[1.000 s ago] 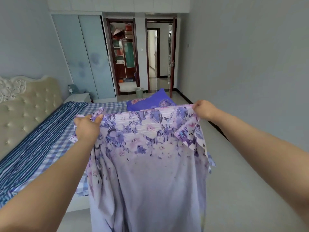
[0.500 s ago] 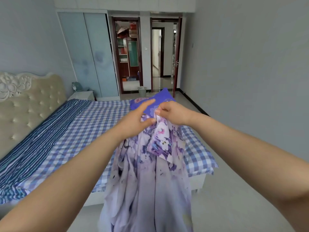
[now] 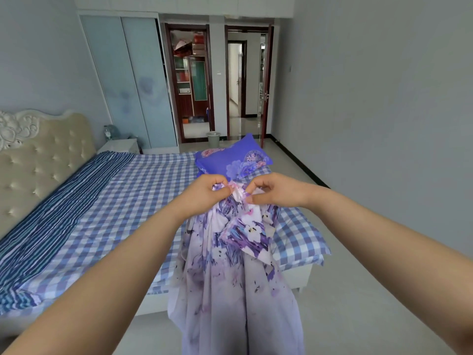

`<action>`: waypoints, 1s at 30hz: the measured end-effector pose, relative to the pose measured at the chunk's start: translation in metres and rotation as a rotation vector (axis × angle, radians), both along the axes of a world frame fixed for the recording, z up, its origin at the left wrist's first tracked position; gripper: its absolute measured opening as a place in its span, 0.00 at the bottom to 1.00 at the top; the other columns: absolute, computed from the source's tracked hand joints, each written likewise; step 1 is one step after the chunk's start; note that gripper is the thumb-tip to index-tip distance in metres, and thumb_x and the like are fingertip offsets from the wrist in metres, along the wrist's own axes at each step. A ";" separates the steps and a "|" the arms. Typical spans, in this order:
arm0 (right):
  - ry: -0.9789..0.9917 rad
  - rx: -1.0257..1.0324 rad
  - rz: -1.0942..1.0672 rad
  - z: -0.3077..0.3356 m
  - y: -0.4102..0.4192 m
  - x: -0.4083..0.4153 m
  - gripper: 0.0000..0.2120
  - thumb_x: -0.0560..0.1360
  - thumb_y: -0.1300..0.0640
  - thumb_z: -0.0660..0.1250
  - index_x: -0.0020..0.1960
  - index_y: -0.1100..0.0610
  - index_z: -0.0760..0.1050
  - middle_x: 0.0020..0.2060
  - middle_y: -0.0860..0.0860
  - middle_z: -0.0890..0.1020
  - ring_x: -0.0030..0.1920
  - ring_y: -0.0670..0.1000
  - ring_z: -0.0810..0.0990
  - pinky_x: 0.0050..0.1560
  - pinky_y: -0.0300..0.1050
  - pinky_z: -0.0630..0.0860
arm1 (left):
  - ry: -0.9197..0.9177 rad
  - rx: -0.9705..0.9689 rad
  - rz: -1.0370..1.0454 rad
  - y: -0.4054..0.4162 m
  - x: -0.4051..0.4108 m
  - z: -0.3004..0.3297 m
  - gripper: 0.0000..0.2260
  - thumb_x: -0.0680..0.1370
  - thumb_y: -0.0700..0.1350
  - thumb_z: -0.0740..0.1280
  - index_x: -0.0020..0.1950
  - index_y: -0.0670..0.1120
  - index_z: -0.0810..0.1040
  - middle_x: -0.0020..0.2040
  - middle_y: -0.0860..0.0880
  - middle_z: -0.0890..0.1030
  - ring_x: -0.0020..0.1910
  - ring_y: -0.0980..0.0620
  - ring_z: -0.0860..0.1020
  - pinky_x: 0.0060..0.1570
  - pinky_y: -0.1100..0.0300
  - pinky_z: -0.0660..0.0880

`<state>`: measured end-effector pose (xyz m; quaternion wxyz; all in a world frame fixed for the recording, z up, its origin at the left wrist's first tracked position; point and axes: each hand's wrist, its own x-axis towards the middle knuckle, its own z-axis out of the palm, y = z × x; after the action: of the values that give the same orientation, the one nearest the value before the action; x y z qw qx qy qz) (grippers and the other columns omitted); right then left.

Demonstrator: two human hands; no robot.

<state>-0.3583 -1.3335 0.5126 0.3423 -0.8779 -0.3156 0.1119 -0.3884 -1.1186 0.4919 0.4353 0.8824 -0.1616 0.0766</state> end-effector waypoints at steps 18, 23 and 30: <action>-1.245 0.116 -0.341 -0.103 0.019 -0.051 0.28 0.70 0.64 0.55 0.68 0.47 0.63 0.38 0.51 0.79 0.22 0.52 0.73 0.20 0.38 0.64 | 0.079 -0.315 0.162 -0.004 0.007 0.005 0.21 0.68 0.57 0.67 0.42 0.38 0.77 0.37 0.44 0.74 0.37 0.50 0.70 0.41 0.56 0.66; -1.375 0.146 -0.276 -0.114 0.024 -0.048 0.12 0.76 0.63 0.59 0.56 0.51 0.74 0.51 0.49 0.74 0.44 0.52 0.81 0.35 0.41 0.76 | 0.083 -0.297 0.175 -0.005 0.007 0.011 0.17 0.72 0.51 0.67 0.42 0.35 0.75 0.36 0.45 0.71 0.36 0.50 0.67 0.40 0.57 0.63; -1.058 0.011 -0.267 -0.116 0.038 -0.062 0.26 0.73 0.46 0.63 0.67 0.58 0.70 0.65 0.52 0.69 0.64 0.50 0.69 0.60 0.43 0.73 | 0.076 -0.279 0.218 0.002 0.010 0.015 0.19 0.71 0.52 0.65 0.43 0.34 0.75 0.36 0.45 0.72 0.36 0.51 0.69 0.40 0.57 0.64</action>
<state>-0.4199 -1.2953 0.3966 0.1526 -0.8450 -0.3312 -0.3911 -0.3788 -1.1170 0.5068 0.5483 0.8280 -0.0365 0.1116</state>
